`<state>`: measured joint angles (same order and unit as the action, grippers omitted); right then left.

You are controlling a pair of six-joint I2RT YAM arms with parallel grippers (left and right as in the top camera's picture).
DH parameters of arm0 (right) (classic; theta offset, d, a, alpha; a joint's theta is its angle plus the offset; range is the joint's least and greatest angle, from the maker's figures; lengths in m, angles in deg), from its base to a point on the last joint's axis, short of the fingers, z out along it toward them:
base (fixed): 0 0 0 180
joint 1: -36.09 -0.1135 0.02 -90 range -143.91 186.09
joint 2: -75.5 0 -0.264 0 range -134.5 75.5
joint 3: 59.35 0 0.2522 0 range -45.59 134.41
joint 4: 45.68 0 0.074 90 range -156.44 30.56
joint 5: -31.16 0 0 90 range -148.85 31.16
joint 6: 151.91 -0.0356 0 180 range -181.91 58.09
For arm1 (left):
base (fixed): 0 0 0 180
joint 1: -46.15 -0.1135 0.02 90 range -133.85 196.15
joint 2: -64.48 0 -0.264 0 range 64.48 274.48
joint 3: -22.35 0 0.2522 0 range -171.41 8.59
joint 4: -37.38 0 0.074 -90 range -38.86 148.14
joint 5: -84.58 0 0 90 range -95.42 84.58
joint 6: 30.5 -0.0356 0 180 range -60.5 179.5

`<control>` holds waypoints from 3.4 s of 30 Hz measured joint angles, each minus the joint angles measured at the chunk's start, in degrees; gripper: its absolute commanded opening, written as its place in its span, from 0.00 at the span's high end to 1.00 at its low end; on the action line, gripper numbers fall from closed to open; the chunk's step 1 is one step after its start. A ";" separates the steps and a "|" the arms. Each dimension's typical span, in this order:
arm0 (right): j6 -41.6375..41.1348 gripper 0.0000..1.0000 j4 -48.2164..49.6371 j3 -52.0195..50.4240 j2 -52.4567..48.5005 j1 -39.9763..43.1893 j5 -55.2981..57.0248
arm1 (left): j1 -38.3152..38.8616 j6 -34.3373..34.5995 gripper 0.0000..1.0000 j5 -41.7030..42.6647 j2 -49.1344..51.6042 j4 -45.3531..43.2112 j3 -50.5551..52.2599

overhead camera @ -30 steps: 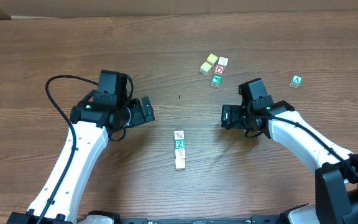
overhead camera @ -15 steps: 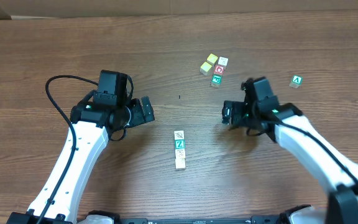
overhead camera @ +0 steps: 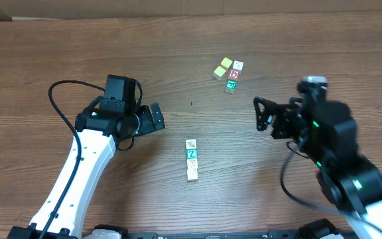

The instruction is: Flip 3 blocks

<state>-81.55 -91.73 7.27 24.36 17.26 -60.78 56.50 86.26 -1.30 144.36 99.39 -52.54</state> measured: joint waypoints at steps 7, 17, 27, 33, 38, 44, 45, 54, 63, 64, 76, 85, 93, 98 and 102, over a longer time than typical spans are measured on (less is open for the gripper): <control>0.00 0.00 -0.37 -1.11 14.71 7.02 0.90 | 0.00 0.00 0.00 -0.11 0.00 0.00 0.00; 0.09 0.00 15.04 -8.52 34.67 17.40 1.44 | 0.00 0.00 0.00 -0.11 0.02 0.00 0.00; 0.22 0.00 43.50 -19.17 40.30 18.05 0.74 | 0.00 0.00 0.00 -0.11 0.02 0.00 0.00; 0.15 0.00 44.78 -27.76 44.04 18.05 0.20 | 0.00 0.00 0.00 -0.11 0.02 0.00 0.00; -0.55 0.00 45.92 -35.41 47.10 18.05 -0.24 | 0.00 0.00 0.00 -0.11 0.02 0.02 0.00; -1.20 0.00 49.11 -42.32 50.29 18.05 -0.70 | 0.00 0.00 0.00 -0.11 0.00 0.00 0.00; -1.27 0.00 49.22 -43.04 50.34 18.05 -0.81 | 0.00 0.00 0.00 -0.11 0.02 0.00 0.00; -1.38 0.00 47.65 -48.65 50.34 18.03 -1.05 | 0.00 0.00 0.00 -0.11 0.02 0.00 0.00; 2.12 0.00 37.88 -51.82 50.29 18.05 -3.69 | 0.00 0.00 0.00 -0.11 0.02 0.00 0.00; 3.93 0.00 36.85 -51.82 50.29 18.05 -4.33 | 0.00 0.00 0.00 -0.11 0.02 0.00 0.00; 22.64 0.00 28.22 -51.82 50.29 18.05 -8.74 | 0.00 0.00 0.00 -0.11 0.02 0.00 0.00; 24.72 0.00 28.22 -51.82 50.29 18.05 -8.81 | 0.00 0.00 0.00 -0.11 0.02 0.00 0.00; 25.03 0.00 28.24 -51.82 50.29 18.05 -8.81 | 0.00 0.00 0.00 -0.11 0.02 0.00 0.00; 25.11 0.00 28.24 -51.82 50.29 18.05 -8.81 | 0.00 0.00 0.00 -0.11 0.02 0.00 0.00; 25.27 0.00 28.22 -51.82 50.29 18.05 -8.81 | 0.00 0.00 0.00 -0.11 0.02 0.00 0.00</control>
<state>-56.28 -63.52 -44.55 74.66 35.31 -69.59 56.50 86.26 -1.41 144.38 99.39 -52.54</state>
